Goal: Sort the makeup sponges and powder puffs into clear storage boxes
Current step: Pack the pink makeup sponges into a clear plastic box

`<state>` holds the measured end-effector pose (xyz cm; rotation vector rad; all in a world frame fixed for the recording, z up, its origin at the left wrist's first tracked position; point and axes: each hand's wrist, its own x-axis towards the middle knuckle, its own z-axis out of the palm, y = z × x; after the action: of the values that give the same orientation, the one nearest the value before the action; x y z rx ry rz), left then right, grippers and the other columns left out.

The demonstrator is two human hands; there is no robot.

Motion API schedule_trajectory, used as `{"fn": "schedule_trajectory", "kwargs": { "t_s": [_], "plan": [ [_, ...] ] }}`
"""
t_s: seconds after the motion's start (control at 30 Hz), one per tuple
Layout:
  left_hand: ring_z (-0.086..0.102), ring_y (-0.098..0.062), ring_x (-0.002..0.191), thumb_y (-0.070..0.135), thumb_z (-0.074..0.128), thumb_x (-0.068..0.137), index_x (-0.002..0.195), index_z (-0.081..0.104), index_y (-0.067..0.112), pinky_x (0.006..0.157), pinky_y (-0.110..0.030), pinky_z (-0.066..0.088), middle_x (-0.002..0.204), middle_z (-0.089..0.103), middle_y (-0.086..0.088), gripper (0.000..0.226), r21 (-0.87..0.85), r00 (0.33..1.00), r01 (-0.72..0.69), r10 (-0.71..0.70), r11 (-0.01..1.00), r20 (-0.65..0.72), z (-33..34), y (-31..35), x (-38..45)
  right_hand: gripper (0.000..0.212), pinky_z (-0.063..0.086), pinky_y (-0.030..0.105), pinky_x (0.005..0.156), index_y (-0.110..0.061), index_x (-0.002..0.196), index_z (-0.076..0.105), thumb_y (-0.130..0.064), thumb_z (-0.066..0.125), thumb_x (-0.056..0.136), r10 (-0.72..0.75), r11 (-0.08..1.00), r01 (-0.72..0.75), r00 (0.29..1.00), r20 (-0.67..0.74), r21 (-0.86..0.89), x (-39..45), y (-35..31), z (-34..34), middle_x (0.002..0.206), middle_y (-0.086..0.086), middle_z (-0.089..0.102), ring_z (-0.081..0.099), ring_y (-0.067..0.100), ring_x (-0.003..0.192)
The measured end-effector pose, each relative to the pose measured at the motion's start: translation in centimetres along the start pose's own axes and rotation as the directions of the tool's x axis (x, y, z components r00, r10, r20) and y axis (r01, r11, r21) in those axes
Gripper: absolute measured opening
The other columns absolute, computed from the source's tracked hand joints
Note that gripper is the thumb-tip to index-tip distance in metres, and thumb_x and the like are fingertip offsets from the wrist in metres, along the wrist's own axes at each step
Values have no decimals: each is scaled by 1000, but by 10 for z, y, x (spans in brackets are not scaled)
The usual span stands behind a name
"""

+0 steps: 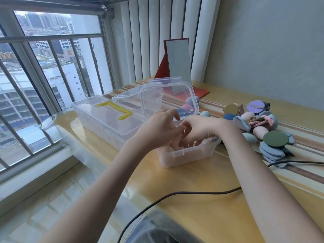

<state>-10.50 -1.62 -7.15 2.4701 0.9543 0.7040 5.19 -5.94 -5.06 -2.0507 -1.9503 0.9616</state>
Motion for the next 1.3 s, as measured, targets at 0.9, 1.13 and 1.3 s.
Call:
{"fn": "schedule_trajectory", "kwargs": {
  "t_s": [0.9, 1.13, 1.3],
  "plan": [
    [53, -25, 86, 19, 81, 66, 108, 38, 12, 67, -33, 44, 97, 57, -7, 60, -39, 987, 18, -12, 999, 159, -5, 4, -1, 19, 55, 21, 63, -13, 96, 66, -12, 75, 79, -202, 912, 233, 972, -123, 337, -9, -8, -10, 92, 8, 66, 67, 10, 74],
    [53, -8, 75, 24, 81, 69, 108, 47, 23, 64, -22, 45, 97, 60, 5, 52, -53, 969, 28, -14, 998, 245, -11, 0, 3, 38, 51, 19, 68, -25, 106, 64, 3, 70, 81, -217, 887, 207, 976, -24, 413, -28, 26, -34, 112, 5, 64, 64, 12, 91],
    [54, -4, 73, 24, 81, 69, 101, 50, 22, 62, -17, 46, 90, 59, 10, 45, -36, 970, 7, 2, 999, 245, -12, -1, 5, 42, 51, 20, 80, -25, 115, 68, 4, 61, 87, -213, 910, 150, 969, 124, 386, -28, 23, -32, 121, 14, 63, 62, 15, 103]
  ]
}}
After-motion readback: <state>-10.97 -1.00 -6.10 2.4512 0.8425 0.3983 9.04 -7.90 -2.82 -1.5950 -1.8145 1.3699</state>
